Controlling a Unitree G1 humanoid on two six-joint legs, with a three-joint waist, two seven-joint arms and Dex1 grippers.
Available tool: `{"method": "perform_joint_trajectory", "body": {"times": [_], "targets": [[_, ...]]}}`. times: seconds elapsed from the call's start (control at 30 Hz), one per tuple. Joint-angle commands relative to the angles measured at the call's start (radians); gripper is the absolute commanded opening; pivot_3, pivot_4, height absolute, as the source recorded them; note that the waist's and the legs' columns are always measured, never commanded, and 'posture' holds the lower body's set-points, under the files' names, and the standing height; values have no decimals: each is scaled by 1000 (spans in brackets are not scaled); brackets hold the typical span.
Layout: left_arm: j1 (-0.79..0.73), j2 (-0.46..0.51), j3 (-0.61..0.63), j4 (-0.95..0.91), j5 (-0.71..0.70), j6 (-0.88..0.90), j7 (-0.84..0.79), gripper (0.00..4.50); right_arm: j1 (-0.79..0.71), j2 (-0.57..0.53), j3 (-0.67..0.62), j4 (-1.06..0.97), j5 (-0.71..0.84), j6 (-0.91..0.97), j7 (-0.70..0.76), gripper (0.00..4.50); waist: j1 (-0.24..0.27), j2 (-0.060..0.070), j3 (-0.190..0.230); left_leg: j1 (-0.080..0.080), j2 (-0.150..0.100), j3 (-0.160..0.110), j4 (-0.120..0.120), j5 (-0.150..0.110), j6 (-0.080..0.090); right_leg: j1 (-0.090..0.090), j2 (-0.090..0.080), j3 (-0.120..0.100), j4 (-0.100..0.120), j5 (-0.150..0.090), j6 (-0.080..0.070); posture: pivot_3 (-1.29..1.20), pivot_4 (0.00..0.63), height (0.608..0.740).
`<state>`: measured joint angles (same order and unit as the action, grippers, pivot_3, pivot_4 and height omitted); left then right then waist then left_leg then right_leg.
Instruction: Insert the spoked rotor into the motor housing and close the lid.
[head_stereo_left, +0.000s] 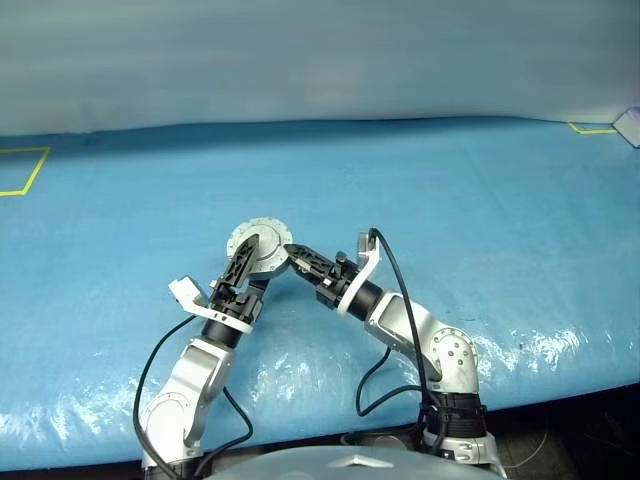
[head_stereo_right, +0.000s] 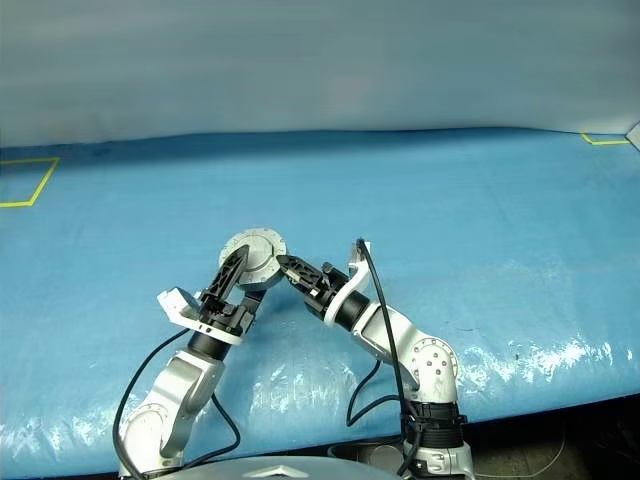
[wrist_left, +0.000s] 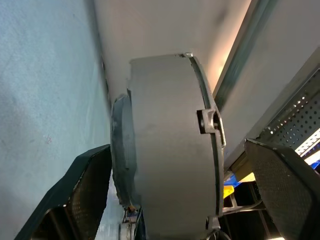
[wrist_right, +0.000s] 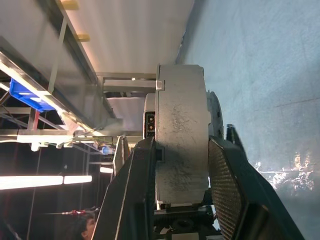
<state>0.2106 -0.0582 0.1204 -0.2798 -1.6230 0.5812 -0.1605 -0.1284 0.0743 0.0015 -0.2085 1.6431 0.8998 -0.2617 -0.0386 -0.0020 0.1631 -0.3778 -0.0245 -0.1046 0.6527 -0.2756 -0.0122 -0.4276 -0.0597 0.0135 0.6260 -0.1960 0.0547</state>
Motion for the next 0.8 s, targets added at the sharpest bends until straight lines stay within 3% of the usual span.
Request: {"method": "perform_joint_trajectory", "body": {"times": [0.03,0.23,0.4,0.57,0.7,0.73,0.8], "targets": [[0,-35,-10,-12,-29,5,21,4138,-4,5,29,-77,21,-12,36,1177,0,0,0,0,0,0,0,0,0,0,0,0,0,0,0,0,150,740],[4,-46,-11,-16,-42,-10,32,2411,1,-26,40,-89,-63,-26,79,1177,2,0,0,0,0,0,1,0,0,0,0,0,0,0,0,0,150,740],[6,-46,-11,-21,-40,-21,28,2433,6,-36,38,-80,-86,-29,106,1177,2,0,0,0,0,0,1,0,0,0,0,0,0,0,0,0,150,740],[1,-42,-8,-30,-18,-45,40,2433,30,-52,18,-67,-168,-58,117,2851,2,0,0,0,0,0,1,0,0,0,0,0,0,0,0,0,150,740],[-48,-25,7,-16,20,-70,70,2433,34,-214,107,-124,-484,-95,201,4192,5,0,0,0,-1,0,2,0,0,1,0,0,0,0,1,0,150,740],[-57,-22,11,-13,25,-73,75,2433,37,-241,130,-135,-548,-115,226,4460,7,0,0,0,-1,0,3,0,0,1,0,0,0,1,1,0,150,740],[-97,-12,28,5,46,-84,93,2433,47,-310,191,-168,-697,-176,299,4500,8,0,0,0,-1,0,4,0,0,1,0,0,0,0,3,0,150,740]]}}
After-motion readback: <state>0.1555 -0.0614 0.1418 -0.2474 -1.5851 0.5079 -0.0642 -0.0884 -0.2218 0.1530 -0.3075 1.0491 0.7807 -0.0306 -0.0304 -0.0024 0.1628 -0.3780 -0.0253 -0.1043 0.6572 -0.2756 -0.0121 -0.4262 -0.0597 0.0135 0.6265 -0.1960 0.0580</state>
